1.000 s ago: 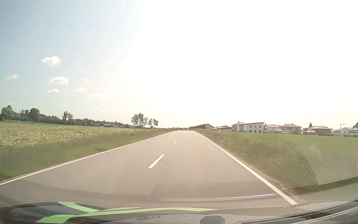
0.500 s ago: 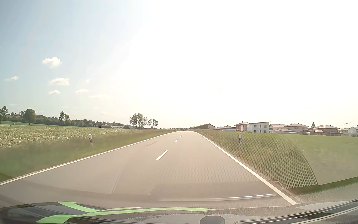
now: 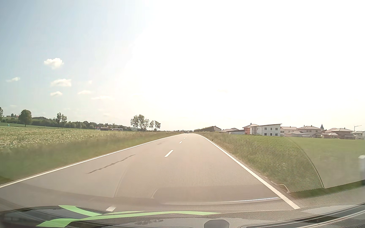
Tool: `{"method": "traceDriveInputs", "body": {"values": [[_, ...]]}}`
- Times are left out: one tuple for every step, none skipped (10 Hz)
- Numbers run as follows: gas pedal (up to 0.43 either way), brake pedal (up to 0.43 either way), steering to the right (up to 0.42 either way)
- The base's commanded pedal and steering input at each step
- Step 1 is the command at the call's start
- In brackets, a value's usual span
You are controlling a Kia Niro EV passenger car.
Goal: Follow the waypoints while adhering to traffic rules and regulations
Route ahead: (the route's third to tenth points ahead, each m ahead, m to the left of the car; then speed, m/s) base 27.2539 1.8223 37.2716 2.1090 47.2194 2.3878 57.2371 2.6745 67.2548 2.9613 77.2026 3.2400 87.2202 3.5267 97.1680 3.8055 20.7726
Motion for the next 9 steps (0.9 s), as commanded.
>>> {"method": "traceDriveInputs", "body": {"values": [[0.130,0.000,-0.003],[0.130,0.000,-0.003],[0.130,0.000,-0.003],[0.130,0.000,-0.003],[0.130,0.000,-0.003],[0.118,0.000,-0.003],[0.118,0.000,-0.003],[0.118,0.000,-0.003],[0.118,0.000,-0.003]]}}
